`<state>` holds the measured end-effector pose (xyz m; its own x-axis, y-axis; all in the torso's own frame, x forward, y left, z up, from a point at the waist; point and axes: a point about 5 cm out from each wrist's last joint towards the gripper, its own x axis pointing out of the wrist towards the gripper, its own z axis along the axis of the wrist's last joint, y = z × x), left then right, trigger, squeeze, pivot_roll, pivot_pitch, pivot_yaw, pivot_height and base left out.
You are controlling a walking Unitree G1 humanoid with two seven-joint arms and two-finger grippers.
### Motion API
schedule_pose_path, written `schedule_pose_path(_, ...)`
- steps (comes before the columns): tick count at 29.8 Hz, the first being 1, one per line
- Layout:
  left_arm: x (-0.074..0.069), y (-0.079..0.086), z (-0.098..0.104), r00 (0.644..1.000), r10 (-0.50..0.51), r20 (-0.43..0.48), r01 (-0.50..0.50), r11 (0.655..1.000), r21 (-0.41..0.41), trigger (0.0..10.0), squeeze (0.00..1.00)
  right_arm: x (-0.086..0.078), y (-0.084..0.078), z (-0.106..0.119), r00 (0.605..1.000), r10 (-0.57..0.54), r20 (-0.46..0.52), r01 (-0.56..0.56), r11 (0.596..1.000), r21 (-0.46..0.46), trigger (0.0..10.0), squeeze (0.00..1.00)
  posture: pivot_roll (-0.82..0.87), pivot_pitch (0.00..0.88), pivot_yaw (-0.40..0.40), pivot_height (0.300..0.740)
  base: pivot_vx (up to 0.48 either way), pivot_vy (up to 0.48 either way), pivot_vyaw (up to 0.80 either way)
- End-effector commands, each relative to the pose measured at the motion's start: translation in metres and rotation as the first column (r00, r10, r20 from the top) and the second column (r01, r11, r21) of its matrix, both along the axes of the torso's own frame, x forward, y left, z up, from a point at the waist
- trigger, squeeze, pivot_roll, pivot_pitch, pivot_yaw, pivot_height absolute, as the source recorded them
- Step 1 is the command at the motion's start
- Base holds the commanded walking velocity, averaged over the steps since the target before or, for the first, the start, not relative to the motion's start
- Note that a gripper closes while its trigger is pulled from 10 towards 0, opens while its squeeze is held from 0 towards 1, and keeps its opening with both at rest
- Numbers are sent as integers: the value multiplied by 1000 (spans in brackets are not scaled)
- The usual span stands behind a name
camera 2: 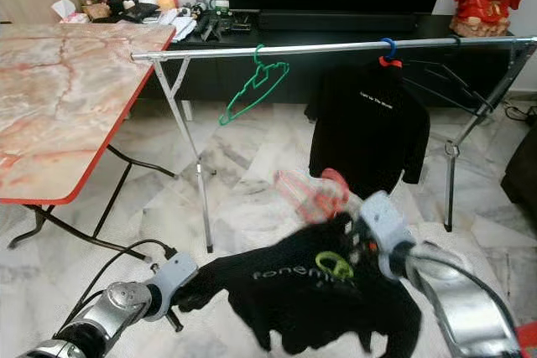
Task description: Hang hanger
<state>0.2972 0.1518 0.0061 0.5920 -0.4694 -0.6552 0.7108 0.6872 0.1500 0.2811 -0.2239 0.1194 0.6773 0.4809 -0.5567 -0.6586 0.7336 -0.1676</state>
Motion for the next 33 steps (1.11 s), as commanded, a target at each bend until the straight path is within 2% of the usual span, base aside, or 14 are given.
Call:
schedule_pose_path(1, -1, 3, 3, 1000, -22, 10, 22, 999, -38, 10000, 1000, -5, 5, 0, 995, 100, -6, -100, 995, -24, 10000, 0, -29, 97, 8, 740, 0, 0, 0)
schedule_pose_path(4, 1, 8, 12, 996, -84, 39, 86, 995, -53, 10000, 1000, -7, 4, -6, 987, 157, -43, -159, 987, -33, 10000, 0, -31, 97, 5, 740, 0, 0, 0)
schedule_pose_path(7, 3, 14, 21, 993, -115, 30, 117, 988, -98, 10000, 1000, -7, 4, -11, 979, 194, -65, -198, 979, -51, 10000, 0, -28, 98, 3, 740, 0, 0, 0)
schedule_pose_path(8, 6, 20, 33, 987, -159, 31, 162, 977, -140, 10000, 1000, -6, 5, -15, 972, 221, -85, -226, 972, -64, 10000, 0, -23, 98, 3, 740, 0, 0, 0)
schedule_pose_path(10, 7, 23, 43, 980, -196, 34, 199, 963, -182, 10000, 1000, -6, 7, -18, 963, 253, -96, -260, 963, -72, 10000, 0, -20, 97, 4, 740, 0, 0, 0)
schedule_pose_path(13, 8, 27, 53, 971, -236, 37, 238, 949, -206, 10000, 1000, -5, 9, -20, 956, 272, -107, -280, 957, -76, 10000, 0, -20, 97, 4, 740, 0, 0, 0)
schedule_pose_path(16, 8, 26, 68, 957, -287, 53, 290, 918, -270, 10000, 1000, 1, 13, -26, 950, 291, -113, -303, 947, -109, 10000, 0, -15, 95, 8, 740, 0, 0, 0)
schedule_pose_path(17, 7, 22, 73, 950, -308, 58, 311, 900, -306, 10000, 1000, 2, 16, -28, 946, 302, -120, -316, 942, -115, 10000, 0, -14, 91, 9, 740, 0, 0, 0)
schedule_pose_path(19, 7, 18, 75, 946, -317, 62, 319, 886, -335, 10000, 1000, 3, 19, -30, 942, 313, -122, -327, 938, -116, 10000, 0, -14, 91, 9, 740, 0, 0, 0)
schedule_pose_path(21, 6, 7, 80, 936, -347, 64, 343, 854, -390, 10000, 1000, 7, 27, -34, 930, 344, -128, -359, 926, -117, 10000, 0, -13, 88, 12, 740, 0, 0, 0)
schedule_pose_path(26, 4, -12, 80, 908, -416, 55, 399, 814, -421, 10000, 1000, 13, 43, -35, 910, 398, -119, -409, 908, -90, 10000, 0, -12, 83, 22, 740, 0, 0, 0)
schedule_pose_path(31, 3, -20, 86, 882, -468, 59, 447, 790, -420, 10000, 1000, 14, 55, -33, 882, 460, -102, -467, 882, -58, 10000, 0, -12, 76, 34, 740, 0, 0, 0)
schedule_pose_path(32, 4, -22, 87, 874, -481, 62, 463, 790, -402, 10000, 431, 15, 57, -33, 878, 469, -98, -475, 878, -51, 10000, 0, -11, 71, 36, 740, 0, 0, 0)
schedule_pose_path(33, 5, -25, 90, 870, -487, 75, 473, 785, -399, 10000, 0, 15, 60, -34, 873, 479, -98, -484, 874, -46, 10000, 0, -6, 65, 40, 740, 0, 0, 0)
